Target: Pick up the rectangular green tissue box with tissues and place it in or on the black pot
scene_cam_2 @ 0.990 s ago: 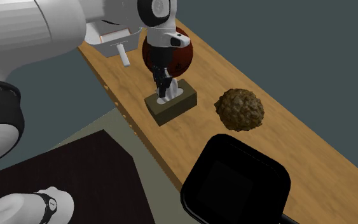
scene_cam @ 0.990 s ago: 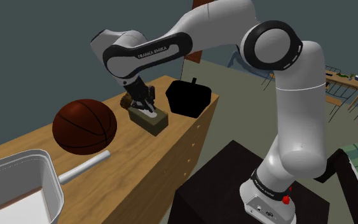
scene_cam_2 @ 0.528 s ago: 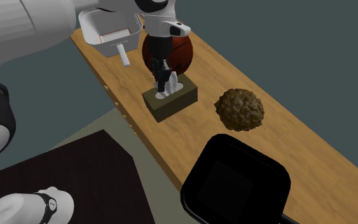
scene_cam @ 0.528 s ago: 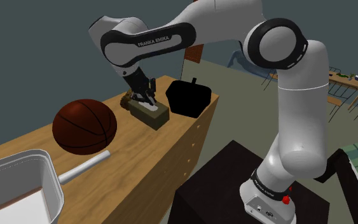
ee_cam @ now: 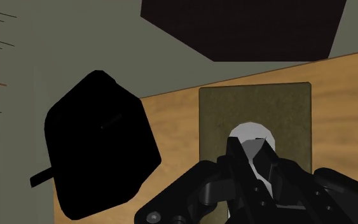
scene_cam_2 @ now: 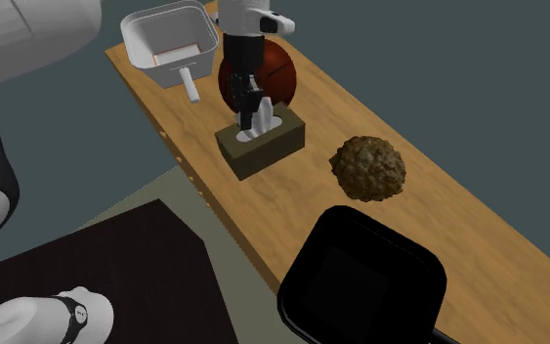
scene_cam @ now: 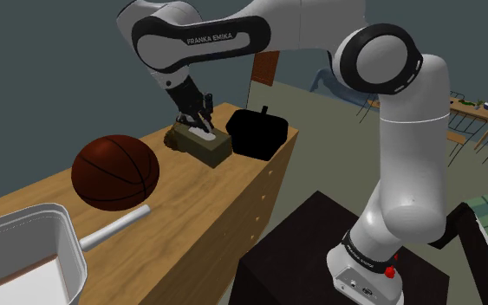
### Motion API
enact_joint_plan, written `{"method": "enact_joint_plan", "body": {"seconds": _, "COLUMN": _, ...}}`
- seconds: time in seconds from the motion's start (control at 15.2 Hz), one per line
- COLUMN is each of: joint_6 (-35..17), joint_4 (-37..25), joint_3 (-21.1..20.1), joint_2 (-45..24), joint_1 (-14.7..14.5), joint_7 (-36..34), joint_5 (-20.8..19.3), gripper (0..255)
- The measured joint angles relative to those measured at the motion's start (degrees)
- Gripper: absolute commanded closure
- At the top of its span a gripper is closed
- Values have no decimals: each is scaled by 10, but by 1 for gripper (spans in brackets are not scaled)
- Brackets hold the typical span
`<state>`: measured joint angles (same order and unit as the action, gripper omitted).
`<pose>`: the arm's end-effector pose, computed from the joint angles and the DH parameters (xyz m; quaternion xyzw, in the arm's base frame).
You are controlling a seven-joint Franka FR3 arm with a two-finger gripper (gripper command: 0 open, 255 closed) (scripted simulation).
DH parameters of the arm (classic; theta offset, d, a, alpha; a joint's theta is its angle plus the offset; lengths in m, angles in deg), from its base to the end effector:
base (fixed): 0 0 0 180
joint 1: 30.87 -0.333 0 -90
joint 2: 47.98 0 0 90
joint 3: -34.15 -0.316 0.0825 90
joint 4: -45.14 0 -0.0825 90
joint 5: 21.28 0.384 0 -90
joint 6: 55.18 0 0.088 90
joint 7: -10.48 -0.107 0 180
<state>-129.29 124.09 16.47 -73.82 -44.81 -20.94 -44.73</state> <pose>0.5751 0.2559 0.4404 0.9581 0.0004 -0.1435 0.2479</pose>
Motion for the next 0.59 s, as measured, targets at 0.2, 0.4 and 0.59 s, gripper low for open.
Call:
{"method": "enact_joint_plan", "body": {"seconds": 0.2, "joint_6": 22, "joint_4": -22, "joint_3": 0, "joint_2": 1, "joint_1": -3, "joint_7": 7, "joint_5": -1, "gripper": 255}}
{"method": "enact_joint_plan", "body": {"seconds": 0.4, "joint_6": 42, "joint_4": -44, "joint_3": 0, "joint_2": 0, "joint_1": -5, "joint_7": 13, "joint_5": -3, "gripper": 255}}
{"method": "enact_joint_plan", "body": {"seconds": 0.59, "joint_6": 65, "joint_4": -70, "joint_3": 0, "joint_2": -2, "joint_1": -10, "joint_7": 19, "joint_5": -5, "gripper": 255}}
